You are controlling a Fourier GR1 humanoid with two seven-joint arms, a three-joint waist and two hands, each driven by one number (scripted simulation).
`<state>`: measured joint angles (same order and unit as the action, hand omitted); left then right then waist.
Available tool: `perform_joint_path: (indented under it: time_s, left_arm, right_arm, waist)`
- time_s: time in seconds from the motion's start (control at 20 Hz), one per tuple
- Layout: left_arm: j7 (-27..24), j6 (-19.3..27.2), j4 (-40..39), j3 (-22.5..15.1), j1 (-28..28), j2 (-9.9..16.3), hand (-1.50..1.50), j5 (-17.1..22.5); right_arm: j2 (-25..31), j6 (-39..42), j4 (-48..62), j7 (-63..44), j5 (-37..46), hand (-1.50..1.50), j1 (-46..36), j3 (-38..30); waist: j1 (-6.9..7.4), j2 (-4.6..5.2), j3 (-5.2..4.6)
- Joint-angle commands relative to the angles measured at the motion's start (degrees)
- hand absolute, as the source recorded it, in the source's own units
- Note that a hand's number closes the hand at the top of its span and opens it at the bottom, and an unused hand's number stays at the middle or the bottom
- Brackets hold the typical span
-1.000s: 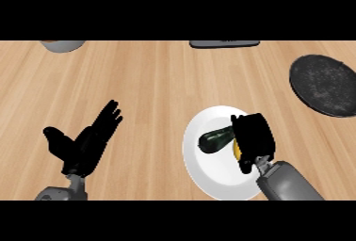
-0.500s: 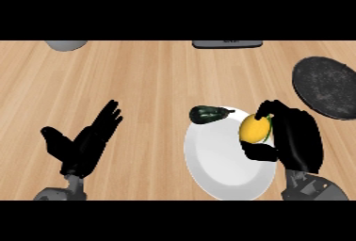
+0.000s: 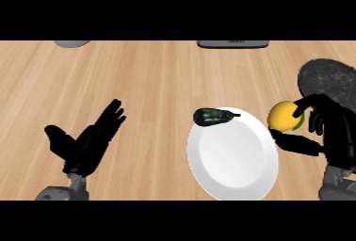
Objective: Pick the lemon from the plate and place it in the pan
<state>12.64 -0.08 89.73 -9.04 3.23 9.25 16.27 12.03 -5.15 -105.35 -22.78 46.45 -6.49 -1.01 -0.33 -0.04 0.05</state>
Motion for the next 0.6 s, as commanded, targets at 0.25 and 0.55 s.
perform_joint_path:
  time_s: [0.25, 0.55]
  left_arm:
    - [-1.61, -1.66, 0.01, -0.30, -1.38, -1.37, 0.00, -0.95]
    - [2.13, 0.81, 1.83, -1.29, 1.49, -2.81, 0.00, -2.14]
  right_arm:
    - [6.75, -8.32, 25.15, 14.26, -0.15, 1.50, -9.27, -10.23]
    - [9.33, -22.53, 46.74, 27.42, -2.09, 1.50, -16.13, -18.31]
  waist:
    - [1.00, 0.20, -0.02]
    - [1.77, 0.53, 0.11]
